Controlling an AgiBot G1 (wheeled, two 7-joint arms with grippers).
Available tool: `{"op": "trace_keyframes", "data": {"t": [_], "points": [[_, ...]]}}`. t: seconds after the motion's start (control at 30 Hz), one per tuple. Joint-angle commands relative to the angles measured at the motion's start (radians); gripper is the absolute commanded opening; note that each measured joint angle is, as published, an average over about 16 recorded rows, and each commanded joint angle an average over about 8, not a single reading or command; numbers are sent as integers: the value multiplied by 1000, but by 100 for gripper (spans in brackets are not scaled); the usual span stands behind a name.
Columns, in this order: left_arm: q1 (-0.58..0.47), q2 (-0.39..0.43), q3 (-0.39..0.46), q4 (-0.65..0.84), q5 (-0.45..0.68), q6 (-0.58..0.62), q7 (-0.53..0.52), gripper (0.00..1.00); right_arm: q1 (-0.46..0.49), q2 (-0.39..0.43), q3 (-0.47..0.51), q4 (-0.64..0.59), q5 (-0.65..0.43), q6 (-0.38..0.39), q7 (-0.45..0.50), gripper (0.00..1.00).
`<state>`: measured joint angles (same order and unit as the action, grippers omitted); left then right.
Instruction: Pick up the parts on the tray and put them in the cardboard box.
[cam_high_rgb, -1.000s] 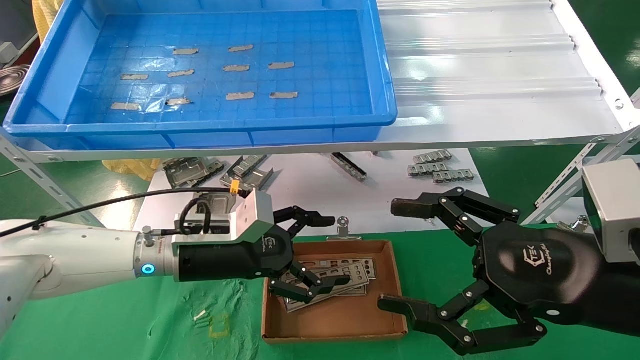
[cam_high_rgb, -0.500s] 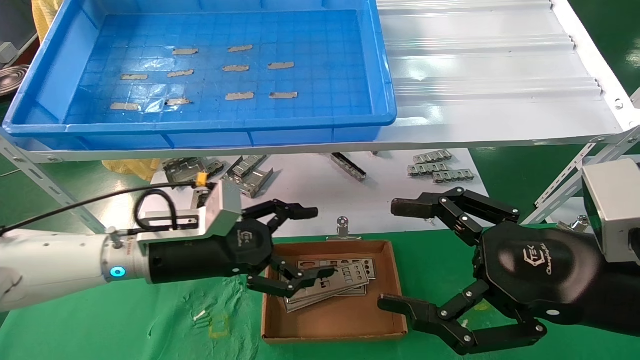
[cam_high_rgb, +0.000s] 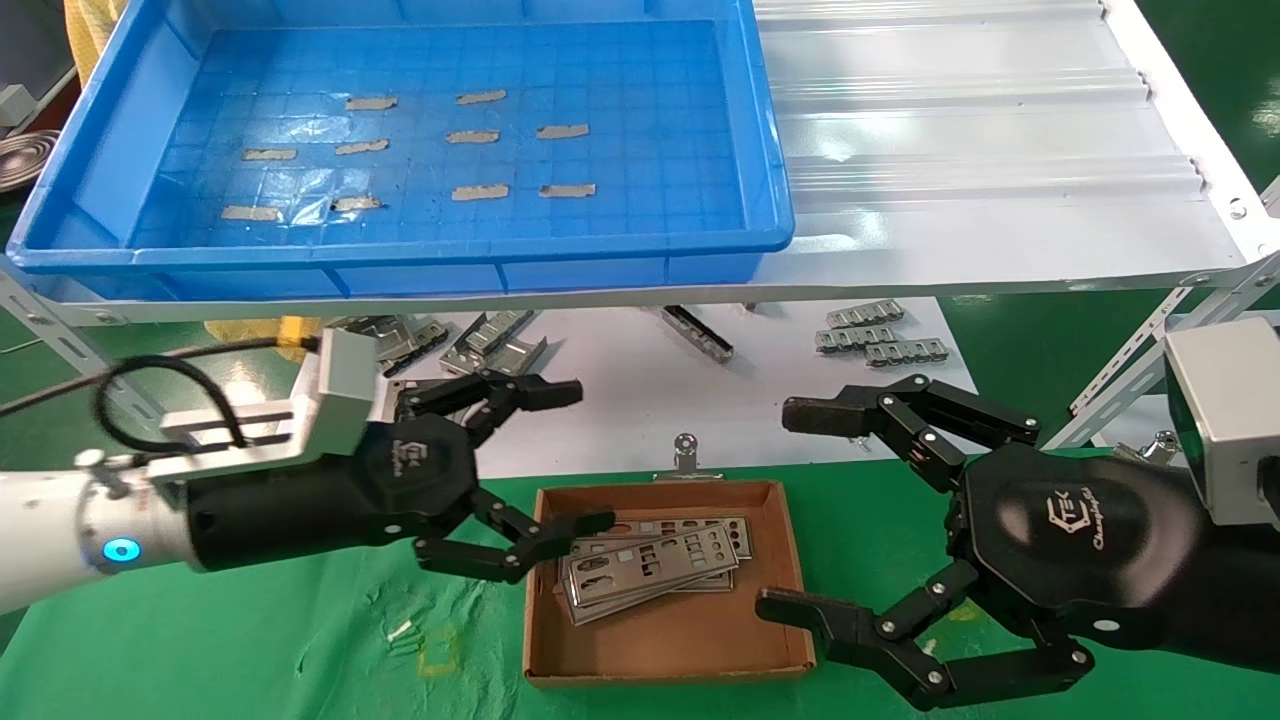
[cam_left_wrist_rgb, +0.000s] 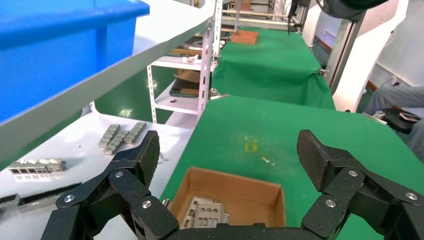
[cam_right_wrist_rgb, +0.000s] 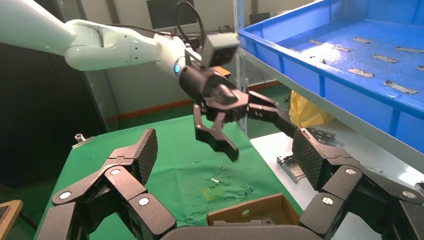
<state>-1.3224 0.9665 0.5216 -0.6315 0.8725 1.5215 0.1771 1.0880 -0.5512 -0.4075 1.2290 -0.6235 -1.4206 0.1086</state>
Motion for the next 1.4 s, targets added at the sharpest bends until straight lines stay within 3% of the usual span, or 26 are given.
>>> {"op": "trace_keyframes", "data": {"t": [0.03, 1.0, 1.4], "points": [[14, -20, -14, -38, -8, -1, -21, 100, 0, 0, 0, 0, 0, 0, 0, 100], [226, -323, -220, -594, -129, -24, -332, 100, 0, 0, 0, 0, 0, 0, 0, 100], [260, -372, -254, -684, -151, -26, -375, 100, 0, 0, 0, 0, 0, 0, 0, 100]]}}
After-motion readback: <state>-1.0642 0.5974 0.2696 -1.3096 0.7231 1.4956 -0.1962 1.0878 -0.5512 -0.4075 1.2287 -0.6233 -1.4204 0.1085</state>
